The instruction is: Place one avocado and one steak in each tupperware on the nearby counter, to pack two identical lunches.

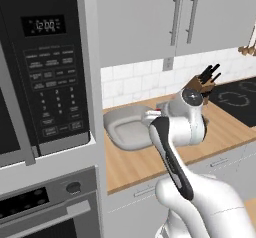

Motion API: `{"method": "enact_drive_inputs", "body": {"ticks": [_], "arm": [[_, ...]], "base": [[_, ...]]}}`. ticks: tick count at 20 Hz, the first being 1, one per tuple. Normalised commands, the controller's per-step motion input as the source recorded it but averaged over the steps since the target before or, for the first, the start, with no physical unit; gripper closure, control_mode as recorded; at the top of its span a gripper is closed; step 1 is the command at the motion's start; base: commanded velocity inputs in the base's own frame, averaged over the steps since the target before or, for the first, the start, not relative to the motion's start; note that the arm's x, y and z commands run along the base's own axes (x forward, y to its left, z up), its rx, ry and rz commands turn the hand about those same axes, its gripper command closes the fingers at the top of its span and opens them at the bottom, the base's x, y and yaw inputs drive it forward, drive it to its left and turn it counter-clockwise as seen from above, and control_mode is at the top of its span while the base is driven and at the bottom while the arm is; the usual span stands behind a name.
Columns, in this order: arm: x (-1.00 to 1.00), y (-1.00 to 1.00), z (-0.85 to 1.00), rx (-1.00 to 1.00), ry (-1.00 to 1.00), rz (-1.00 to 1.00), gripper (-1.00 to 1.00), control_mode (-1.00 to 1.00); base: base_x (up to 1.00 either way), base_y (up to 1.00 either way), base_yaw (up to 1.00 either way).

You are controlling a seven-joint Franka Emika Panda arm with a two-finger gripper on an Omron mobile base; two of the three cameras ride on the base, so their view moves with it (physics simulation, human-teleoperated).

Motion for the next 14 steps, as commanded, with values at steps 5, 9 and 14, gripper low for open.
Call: {"method": "enact_drive_inputs", "body": {"ticks": [5, 9, 14], "arm": [[1.0, 0.28, -0.7, 0.0, 0.01, 0.0, 1.0, -1.0], [1.0, 0.2, -0.59, 0.0, 0.03, 0.0, 1.0, -1.0], [0.95, 0.08, -0.53, 0.0, 0.07, 0.0, -1.0, -1.0]], "base": [[0.0, 0.0, 0.0], [0.0, 0.0, 0.0], [0.0, 0.0, 0.0]]}}
